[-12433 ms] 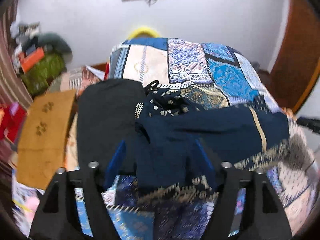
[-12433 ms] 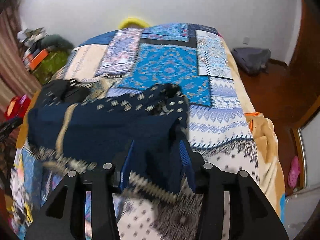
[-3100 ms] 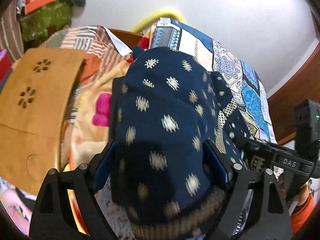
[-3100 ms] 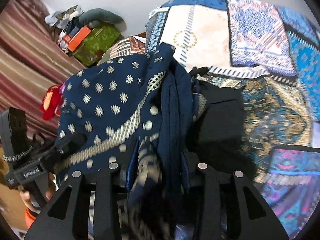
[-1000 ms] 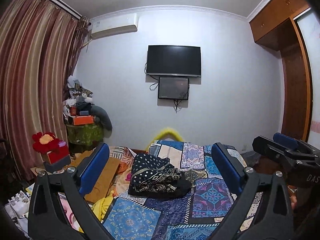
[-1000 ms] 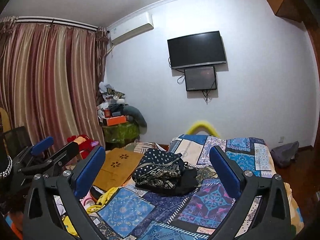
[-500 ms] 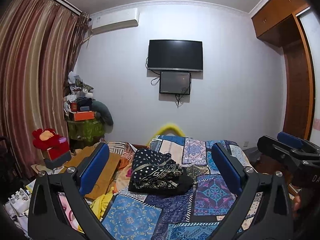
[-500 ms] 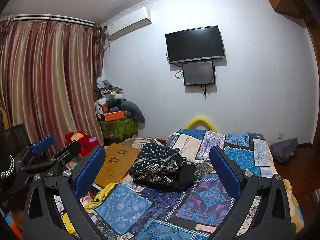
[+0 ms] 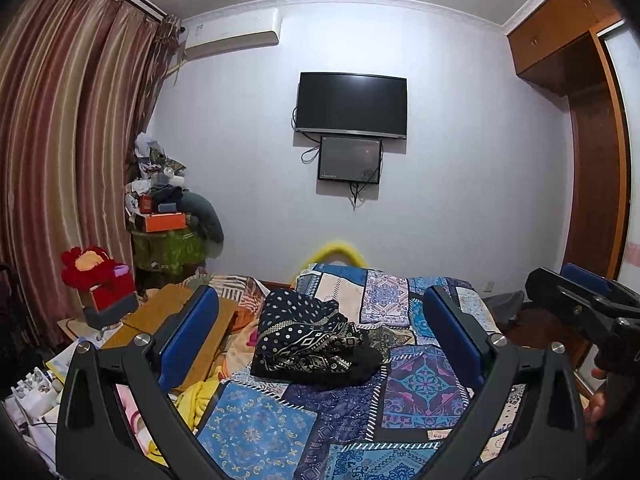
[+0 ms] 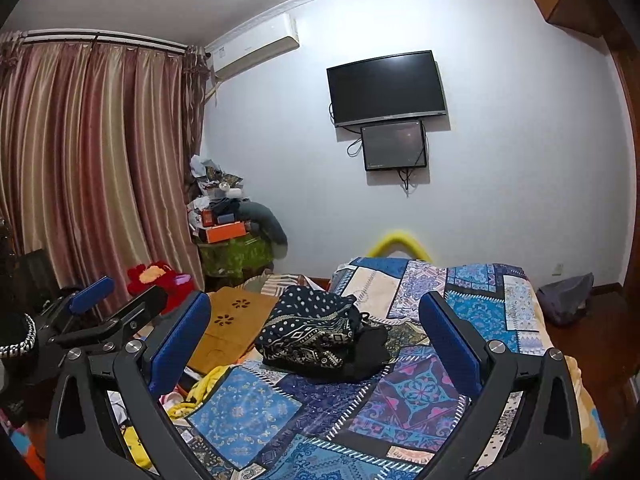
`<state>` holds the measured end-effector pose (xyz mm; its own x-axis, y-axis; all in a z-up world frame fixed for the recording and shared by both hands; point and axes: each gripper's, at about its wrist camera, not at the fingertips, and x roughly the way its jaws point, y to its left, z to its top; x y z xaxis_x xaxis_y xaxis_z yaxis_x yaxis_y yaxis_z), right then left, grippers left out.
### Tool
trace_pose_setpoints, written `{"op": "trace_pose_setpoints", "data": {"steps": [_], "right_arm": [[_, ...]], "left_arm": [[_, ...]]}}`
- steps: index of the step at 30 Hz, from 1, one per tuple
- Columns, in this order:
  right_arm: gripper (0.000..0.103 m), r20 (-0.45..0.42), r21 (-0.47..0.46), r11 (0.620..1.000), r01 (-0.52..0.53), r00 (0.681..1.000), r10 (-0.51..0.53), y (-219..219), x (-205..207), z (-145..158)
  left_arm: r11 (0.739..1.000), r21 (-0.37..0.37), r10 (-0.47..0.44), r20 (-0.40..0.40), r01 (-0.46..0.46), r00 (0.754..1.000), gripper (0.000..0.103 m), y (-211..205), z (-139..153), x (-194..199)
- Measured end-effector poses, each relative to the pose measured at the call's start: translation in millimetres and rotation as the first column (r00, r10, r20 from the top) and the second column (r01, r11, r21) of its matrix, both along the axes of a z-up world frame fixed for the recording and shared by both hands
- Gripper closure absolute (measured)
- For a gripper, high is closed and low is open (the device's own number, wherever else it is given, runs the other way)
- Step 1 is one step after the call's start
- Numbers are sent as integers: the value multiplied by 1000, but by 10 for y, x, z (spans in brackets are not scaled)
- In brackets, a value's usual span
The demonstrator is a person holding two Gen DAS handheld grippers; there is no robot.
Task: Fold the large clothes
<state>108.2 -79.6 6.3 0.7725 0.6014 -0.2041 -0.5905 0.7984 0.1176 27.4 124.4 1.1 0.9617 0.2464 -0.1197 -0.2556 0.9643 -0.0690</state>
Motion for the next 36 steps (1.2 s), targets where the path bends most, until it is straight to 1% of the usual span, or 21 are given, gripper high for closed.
{"op": "trace_pose_setpoints", "data": {"steps": [3,14,23,26,30,36], "right_arm": [[0,0,-1,1000,3,1000,-3,-9,5,-2],[0,-9,-1,1000,14,1000,-14,-33,31,-9],[0,-15,4,1000,18,1000,-18,-50,44,-26],[0,-14,5,1000,16,1000,-16,-52,46,-26],[0,-20,2,1000,16,1000,-16,-44,51,-32],[0,-29,-4,1000,12,1000,-12,-20,61,-40]], "left_arm": [[1000,-2,-2,-2,2,1000,1,-4,-5,4],[998,-21,-53,-13,53,999,1,-20,-11,11],[997,-38,-64,-12,63,998,1,-4,-24,2],[996,-31,-80,2,80,997,1,-34,-21,-30],[998,-1,-67,-3,67,998,1,-87,-20,-21],[998,-19,-61,-9,61,998,1,-60,-49,5]]}}
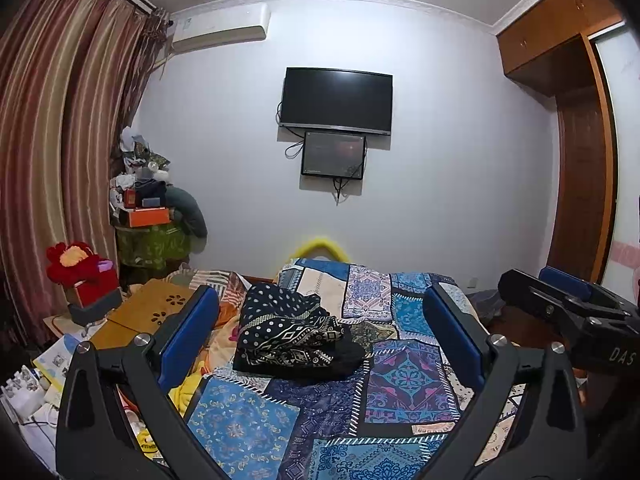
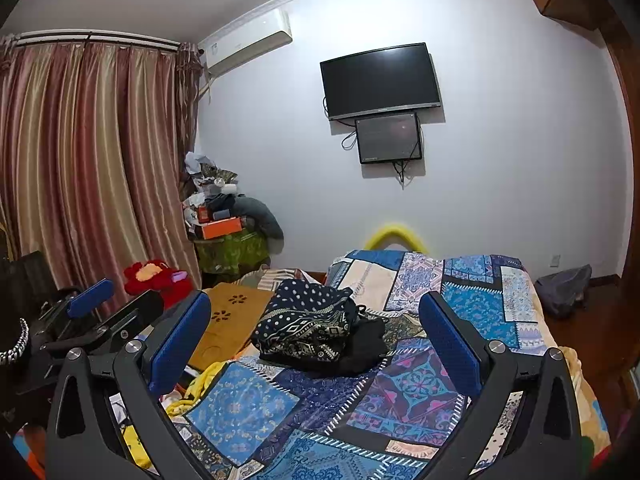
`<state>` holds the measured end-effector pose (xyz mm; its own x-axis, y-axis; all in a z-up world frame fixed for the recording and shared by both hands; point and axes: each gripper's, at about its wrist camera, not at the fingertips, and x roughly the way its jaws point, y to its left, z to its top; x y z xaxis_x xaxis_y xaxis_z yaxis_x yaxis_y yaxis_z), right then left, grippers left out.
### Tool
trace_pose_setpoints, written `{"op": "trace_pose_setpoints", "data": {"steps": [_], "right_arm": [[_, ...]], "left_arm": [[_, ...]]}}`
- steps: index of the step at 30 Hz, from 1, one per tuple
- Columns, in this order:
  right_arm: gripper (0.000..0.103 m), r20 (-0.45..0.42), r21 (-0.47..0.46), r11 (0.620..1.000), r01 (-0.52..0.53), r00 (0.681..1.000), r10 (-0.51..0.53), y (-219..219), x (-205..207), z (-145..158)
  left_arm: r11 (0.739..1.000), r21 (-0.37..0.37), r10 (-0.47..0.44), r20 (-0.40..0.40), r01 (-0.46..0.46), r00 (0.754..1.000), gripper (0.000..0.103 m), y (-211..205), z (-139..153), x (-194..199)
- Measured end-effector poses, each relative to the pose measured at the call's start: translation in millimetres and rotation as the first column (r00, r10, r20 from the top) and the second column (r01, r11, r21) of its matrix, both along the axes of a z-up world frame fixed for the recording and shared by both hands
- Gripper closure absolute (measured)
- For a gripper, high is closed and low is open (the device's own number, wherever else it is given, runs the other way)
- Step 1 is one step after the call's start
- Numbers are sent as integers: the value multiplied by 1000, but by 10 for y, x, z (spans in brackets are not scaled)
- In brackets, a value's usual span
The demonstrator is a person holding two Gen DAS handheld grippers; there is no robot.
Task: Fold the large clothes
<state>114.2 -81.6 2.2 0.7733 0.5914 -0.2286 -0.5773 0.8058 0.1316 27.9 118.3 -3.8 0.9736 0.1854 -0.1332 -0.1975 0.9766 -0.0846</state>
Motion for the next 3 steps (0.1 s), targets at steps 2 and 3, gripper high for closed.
{"op": "trace_pose_setpoints", "data": {"steps": [2,3], "right_arm": [[0,-1,-6,1000,0,1000,0,14,-1,-6],[0,-1,-7,1000,1,1000,-1,19,-1,-7]], "left_arm": [[1000,-9,4,-5,-4,1000,1,24,-7,17],[1000,-14,4,-8,-4,1000,1,36,-11,21]]}}
